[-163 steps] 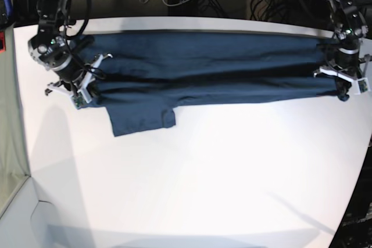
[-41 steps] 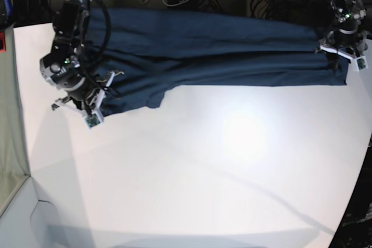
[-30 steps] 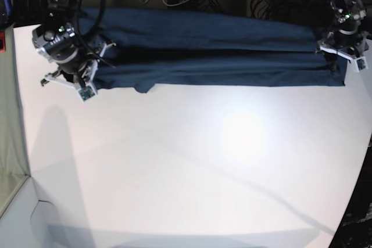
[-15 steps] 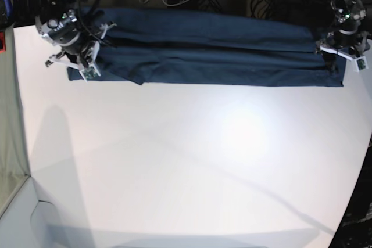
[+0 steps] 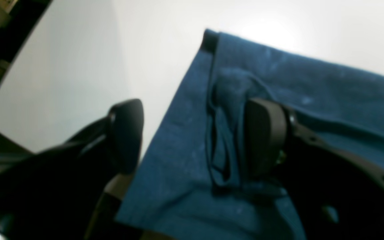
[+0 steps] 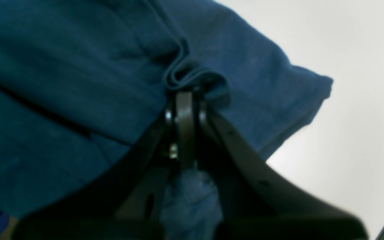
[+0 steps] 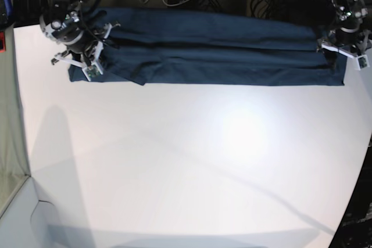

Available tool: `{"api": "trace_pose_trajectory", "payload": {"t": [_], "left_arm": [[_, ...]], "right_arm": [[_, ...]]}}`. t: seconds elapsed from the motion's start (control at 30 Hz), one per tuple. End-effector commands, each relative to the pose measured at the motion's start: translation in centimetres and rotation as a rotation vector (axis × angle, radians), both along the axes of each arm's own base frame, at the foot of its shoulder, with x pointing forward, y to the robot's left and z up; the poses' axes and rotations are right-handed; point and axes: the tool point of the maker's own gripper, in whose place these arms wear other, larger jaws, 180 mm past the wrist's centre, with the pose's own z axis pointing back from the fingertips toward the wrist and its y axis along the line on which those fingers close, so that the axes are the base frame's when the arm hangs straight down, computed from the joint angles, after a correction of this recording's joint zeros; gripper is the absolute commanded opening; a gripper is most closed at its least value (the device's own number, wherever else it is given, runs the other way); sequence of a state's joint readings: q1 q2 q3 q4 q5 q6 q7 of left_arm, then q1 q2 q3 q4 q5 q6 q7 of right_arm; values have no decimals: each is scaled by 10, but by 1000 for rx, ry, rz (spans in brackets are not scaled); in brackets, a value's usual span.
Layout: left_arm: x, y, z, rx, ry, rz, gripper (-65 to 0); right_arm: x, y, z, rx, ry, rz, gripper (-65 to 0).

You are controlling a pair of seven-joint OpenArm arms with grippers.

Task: Layout the t-shirt on the table in an organized manner, then fold the t-shirt properly
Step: 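Regrasp the folded strip end with the right gripper and tuck it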

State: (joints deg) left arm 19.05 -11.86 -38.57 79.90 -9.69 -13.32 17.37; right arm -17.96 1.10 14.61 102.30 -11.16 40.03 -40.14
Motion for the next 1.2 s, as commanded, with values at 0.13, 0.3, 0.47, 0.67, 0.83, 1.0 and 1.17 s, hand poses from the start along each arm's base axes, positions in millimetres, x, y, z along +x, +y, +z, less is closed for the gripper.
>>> {"api": "trace_pose_trajectory", "payload": {"t": [0.13, 0.3, 0.47, 0.67, 0.83, 1.0, 1.17], "left_arm": [[-2, 7, -4, 4, 1, 13, -198], [-9, 8, -15, -13, 25, 27, -202], [-10, 8, -27, -36, 43, 42, -214], [-12, 8, -42, -69, 66, 67, -407], [-2, 8, -37, -69, 45, 66, -520], [3, 9, -32, -64, 28, 64, -650], [24, 4, 7, -12, -71, 26, -649]], "right_arm": [[5, -1, 4, 0, -16, 0, -650], [7, -2, 5, -3, -21, 1, -650], [14, -2, 9, -5, -36, 2, -650], [20, -3, 12, -6, -52, 2, -650], [30, -2, 14, -1, -65, 0, -650], [38, -2, 8, 12, -55, -5, -650], [39, -1, -4, 29, -22, -11, -650]]}}
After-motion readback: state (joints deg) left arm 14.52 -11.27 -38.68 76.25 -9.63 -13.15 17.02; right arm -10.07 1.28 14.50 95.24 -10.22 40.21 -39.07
